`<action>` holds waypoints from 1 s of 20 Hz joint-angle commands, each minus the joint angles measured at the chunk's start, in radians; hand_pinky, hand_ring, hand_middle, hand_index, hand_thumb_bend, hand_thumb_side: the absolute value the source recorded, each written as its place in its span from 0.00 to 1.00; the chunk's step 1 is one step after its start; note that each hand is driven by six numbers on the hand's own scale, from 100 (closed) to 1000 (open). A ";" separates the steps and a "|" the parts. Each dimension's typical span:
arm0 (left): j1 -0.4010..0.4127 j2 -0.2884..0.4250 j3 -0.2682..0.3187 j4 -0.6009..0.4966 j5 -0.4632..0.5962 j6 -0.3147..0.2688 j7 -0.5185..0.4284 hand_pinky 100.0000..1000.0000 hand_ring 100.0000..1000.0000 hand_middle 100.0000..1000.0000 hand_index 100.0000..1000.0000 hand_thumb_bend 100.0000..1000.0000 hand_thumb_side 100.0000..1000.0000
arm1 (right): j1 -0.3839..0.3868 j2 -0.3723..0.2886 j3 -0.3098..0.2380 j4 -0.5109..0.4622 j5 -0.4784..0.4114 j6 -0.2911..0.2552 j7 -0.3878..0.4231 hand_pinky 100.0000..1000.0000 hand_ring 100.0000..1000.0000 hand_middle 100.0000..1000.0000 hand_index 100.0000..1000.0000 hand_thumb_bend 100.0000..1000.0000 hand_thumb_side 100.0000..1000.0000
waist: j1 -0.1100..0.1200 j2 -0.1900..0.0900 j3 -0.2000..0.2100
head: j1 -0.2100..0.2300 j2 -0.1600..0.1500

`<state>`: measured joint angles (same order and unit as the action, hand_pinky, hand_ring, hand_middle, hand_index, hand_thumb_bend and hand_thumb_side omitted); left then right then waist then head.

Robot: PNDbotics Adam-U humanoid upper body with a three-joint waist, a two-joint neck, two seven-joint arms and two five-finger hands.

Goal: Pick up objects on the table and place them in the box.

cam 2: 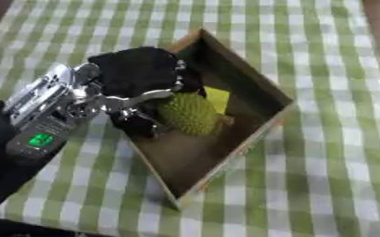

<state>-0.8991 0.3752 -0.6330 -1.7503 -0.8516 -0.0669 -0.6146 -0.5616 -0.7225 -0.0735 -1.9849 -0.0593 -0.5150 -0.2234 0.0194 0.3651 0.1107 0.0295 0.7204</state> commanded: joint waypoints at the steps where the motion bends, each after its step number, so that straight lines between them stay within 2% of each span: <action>1: -0.012 0.003 0.003 0.003 -0.020 -0.013 -0.025 0.73 0.69 0.70 0.83 0.08 0.05 | -0.007 -0.016 -0.011 -0.015 -0.007 0.003 -0.005 0.88 0.55 0.51 0.80 0.00 0.41 | 0.000 -0.027 -0.001 | -0.003 0.004; 2: -0.010 0.005 0.004 0.001 -0.027 -0.016 -0.035 0.78 0.75 0.74 0.87 0.17 0.11 | -0.007 -0.017 -0.011 -0.015 -0.007 0.004 -0.006 0.88 0.56 0.51 0.80 0.00 0.41 | 0.000 -0.027 0.000 | -0.004 0.005; 5: -0.005 0.011 0.005 -0.008 -0.054 -0.031 -0.075 0.84 0.80 0.80 0.90 0.34 0.21 | -0.007 -0.017 -0.012 -0.015 -0.006 0.005 -0.009 0.88 0.56 0.51 0.80 0.00 0.41 | 0.000 -0.028 0.001 | -0.005 0.009; 8: 0.001 0.016 0.007 -0.021 -0.076 -0.048 -0.107 0.88 0.85 0.83 0.93 0.59 0.45 | -0.007 -0.018 -0.013 -0.015 -0.005 0.005 -0.010 0.88 0.55 0.51 0.80 0.00 0.41 | -0.003 -0.028 0.003 | -0.009 0.016; 11: 0.005 0.022 0.016 -0.043 -0.100 -0.049 -0.119 0.90 0.86 0.84 0.94 0.69 0.52 | -0.005 -0.018 -0.015 -0.015 -0.003 0.004 -0.013 0.88 0.55 0.51 0.80 0.00 0.41 | -0.007 -0.030 0.005 | -0.015 0.021; 16: 0.012 0.030 0.035 -0.077 -0.125 -0.024 -0.105 0.91 0.87 0.85 0.95 0.70 0.57 | -0.003 -0.018 -0.016 -0.015 -0.001 0.002 -0.018 0.88 0.55 0.51 0.80 0.00 0.41 | -0.013 -0.033 0.009 | -0.018 0.023; 20: 0.021 0.034 0.064 -0.121 -0.114 0.019 -0.064 0.89 0.87 0.85 0.94 0.61 0.61 | -0.001 -0.018 -0.018 -0.015 0.001 0.001 -0.022 0.88 0.54 0.51 0.80 0.00 0.41 | -0.019 -0.036 0.012 | -0.022 0.022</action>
<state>-0.8691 0.3876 -0.5912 -1.8428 -0.9686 -0.0622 -0.6907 -0.5536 -0.7224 -0.0793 -1.9849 -0.0605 -0.5131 -0.2413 0.0022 0.3563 0.1232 0.0101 0.7382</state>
